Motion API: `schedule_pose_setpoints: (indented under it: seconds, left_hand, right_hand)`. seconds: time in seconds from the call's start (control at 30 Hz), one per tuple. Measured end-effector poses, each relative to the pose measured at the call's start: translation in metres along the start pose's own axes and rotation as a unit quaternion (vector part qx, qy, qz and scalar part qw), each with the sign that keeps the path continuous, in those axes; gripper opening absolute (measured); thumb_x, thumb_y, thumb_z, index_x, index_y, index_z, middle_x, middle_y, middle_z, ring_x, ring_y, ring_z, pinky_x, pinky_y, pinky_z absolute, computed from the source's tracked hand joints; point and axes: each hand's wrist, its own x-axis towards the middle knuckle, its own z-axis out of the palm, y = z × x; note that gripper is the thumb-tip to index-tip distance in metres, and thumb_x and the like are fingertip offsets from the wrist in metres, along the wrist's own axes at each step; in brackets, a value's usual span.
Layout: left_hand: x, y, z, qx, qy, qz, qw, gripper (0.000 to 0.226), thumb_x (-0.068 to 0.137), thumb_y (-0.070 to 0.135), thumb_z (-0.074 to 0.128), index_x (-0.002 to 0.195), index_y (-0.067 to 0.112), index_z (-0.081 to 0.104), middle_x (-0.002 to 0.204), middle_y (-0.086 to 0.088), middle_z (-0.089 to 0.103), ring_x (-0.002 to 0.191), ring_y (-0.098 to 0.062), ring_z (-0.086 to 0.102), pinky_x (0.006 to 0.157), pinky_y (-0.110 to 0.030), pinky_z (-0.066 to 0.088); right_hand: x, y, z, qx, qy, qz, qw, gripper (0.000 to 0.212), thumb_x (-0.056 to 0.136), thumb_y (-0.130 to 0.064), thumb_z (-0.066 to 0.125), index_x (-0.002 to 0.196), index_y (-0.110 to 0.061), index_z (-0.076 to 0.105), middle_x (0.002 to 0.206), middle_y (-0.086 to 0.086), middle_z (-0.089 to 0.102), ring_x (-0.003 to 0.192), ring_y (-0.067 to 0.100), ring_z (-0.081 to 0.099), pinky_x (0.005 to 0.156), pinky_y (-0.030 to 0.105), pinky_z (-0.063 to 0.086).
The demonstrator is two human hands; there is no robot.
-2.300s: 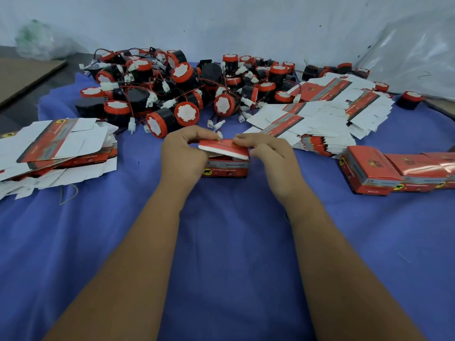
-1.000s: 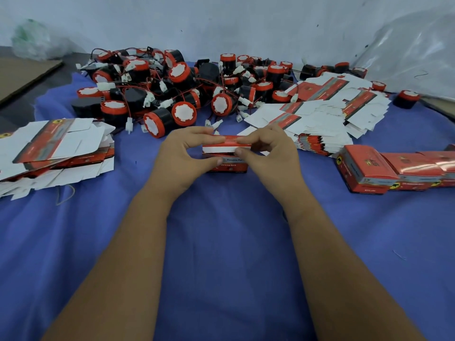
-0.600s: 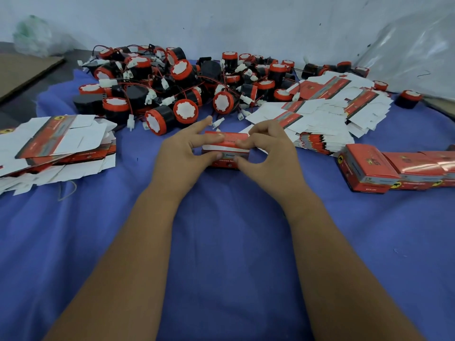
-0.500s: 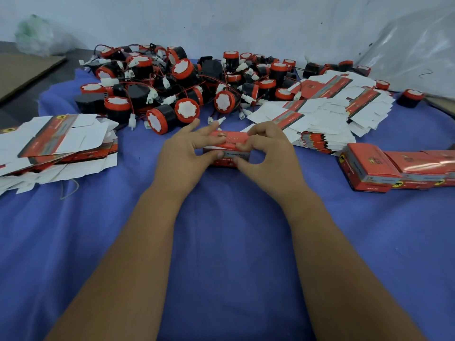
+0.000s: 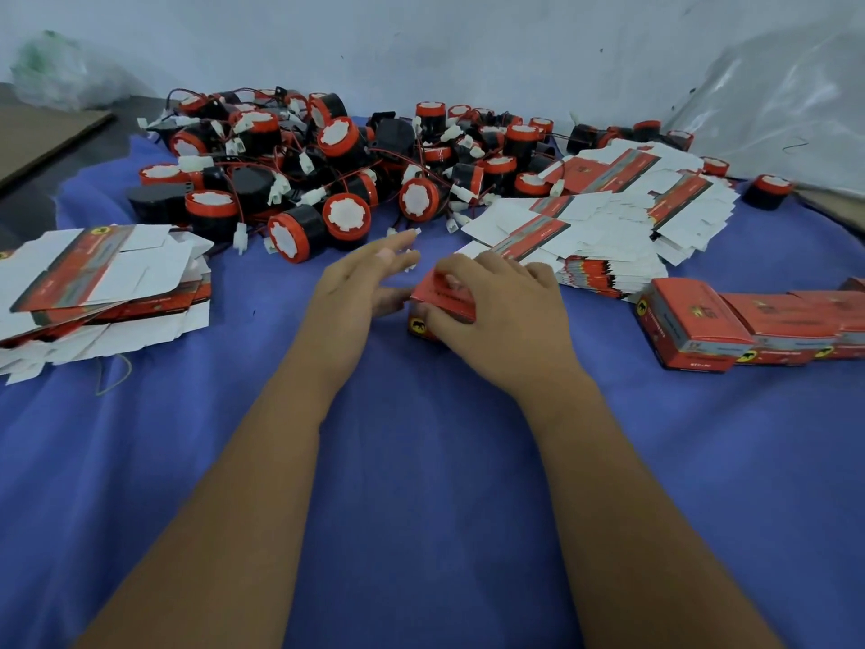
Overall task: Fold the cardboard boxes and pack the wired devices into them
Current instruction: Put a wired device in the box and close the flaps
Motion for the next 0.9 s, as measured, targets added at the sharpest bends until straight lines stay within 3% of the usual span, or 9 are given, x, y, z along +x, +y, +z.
schedule_pose_setpoints:
  seconds: [0.23,0.33,0.43,0.53,0.6,0.67,0.77,0.83,0.9]
  left_hand:
    - [0.009,-0.013,0.001,0.103,0.018,-0.028,0.994,0.027,0.105,0.029,0.044,0.114,0.028,0.069,0.100,0.006,0.074,0.095,-0.004,0.068,0.096,-0.029,0.052]
    - [0.011,-0.015,0.001,0.116,0.022,-0.028,0.993,0.023,0.103,0.022,0.048,0.107,0.029,0.069,0.096,0.008,0.074,0.093,-0.004,0.068,0.097,-0.030,0.052]
    - [0.011,-0.015,0.001,0.119,0.023,-0.033,0.992,0.024,0.103,0.019,0.049,0.102,0.030,0.070,0.095,0.011,0.074,0.092,-0.002,0.068,0.097,-0.030,0.052]
    - [0.011,-0.015,0.002,0.125,0.019,-0.038,0.991,0.024,0.102,0.017,0.049,0.103,0.028,0.070,0.097,0.010,0.073,0.093,-0.003,0.067,0.097,-0.029,0.052]
    - [0.011,-0.015,0.002,0.134,0.017,-0.038,0.990,0.024,0.102,0.018,0.049,0.105,0.026,0.070,0.098,0.010,0.072,0.095,-0.004,0.067,0.097,-0.028,0.051]
    - [0.011,-0.014,0.003,0.138,0.017,-0.038,0.990,0.024,0.103,0.018,0.048,0.107,0.025,0.071,0.099,0.010,0.072,0.095,-0.003,0.066,0.095,-0.027,0.051]
    - [0.011,-0.013,0.003,0.137,0.017,-0.039,0.990,0.024,0.102,0.016,0.048,0.106,0.024,0.070,0.099,0.009,0.072,0.093,-0.001,0.066,0.095,-0.026,0.051]
    - [0.010,-0.012,0.003,0.140,0.017,-0.038,0.989,0.025,0.102,0.014,0.048,0.104,0.026,0.070,0.099,0.010,0.071,0.092,0.002,0.066,0.095,-0.025,0.051]
    - [0.010,-0.012,0.005,0.143,0.019,-0.034,0.989,0.028,0.102,0.012,0.046,0.104,0.027,0.069,0.100,0.010,0.071,0.092,0.002,0.066,0.096,-0.026,0.051]
  right_hand:
    - [0.001,0.029,-0.035,-0.167,-0.020,0.234,0.958,0.030,0.073,-0.036,0.058,0.072,-0.014,0.038,0.080,0.002,0.040,0.089,0.027,0.033,0.078,0.039,0.020]
    - [-0.004,0.049,-0.048,-0.190,-0.027,0.354,0.915,0.017,0.072,-0.012,0.060,0.087,-0.013,0.053,0.106,0.014,0.045,0.111,0.033,0.035,0.090,0.042,0.026]
    - [-0.009,0.057,-0.052,-0.172,-0.002,0.421,0.891,0.032,0.069,0.000,0.059,0.100,-0.010,0.058,0.119,0.020,0.042,0.120,0.038,0.032,0.097,0.046,0.027]
    - [-0.008,0.055,-0.048,-0.171,0.040,0.398,0.901,0.037,0.066,0.004,0.060,0.102,-0.007,0.059,0.124,0.021,0.040,0.123,0.039,0.032,0.101,0.048,0.025]
    - [-0.004,0.049,-0.041,-0.177,0.035,0.316,0.931,0.032,0.070,-0.002,0.062,0.101,-0.008,0.067,0.133,0.016,0.042,0.129,0.036,0.029,0.105,0.045,0.019]
    - [-0.001,0.042,-0.031,-0.181,-0.032,0.229,0.956,0.022,0.077,-0.010,0.063,0.097,-0.014,0.074,0.150,0.008,0.035,0.141,0.031,0.017,0.111,0.046,0.010]
    - [0.003,0.035,-0.014,-0.169,-0.121,0.182,0.961,0.025,0.086,-0.014,0.056,0.107,-0.016,0.070,0.161,0.001,0.022,0.150,0.026,0.001,0.116,0.053,0.001]
    - [0.003,0.031,-0.010,-0.152,-0.105,0.162,0.969,0.032,0.087,-0.013,0.051,0.116,-0.015,0.066,0.157,0.000,0.032,0.149,0.024,0.011,0.115,0.051,0.004]
    - [0.003,0.024,-0.010,-0.088,-0.010,0.082,0.993,0.035,0.085,-0.010,0.052,0.117,-0.012,0.067,0.142,0.002,0.052,0.136,0.027,0.037,0.107,0.045,0.018]
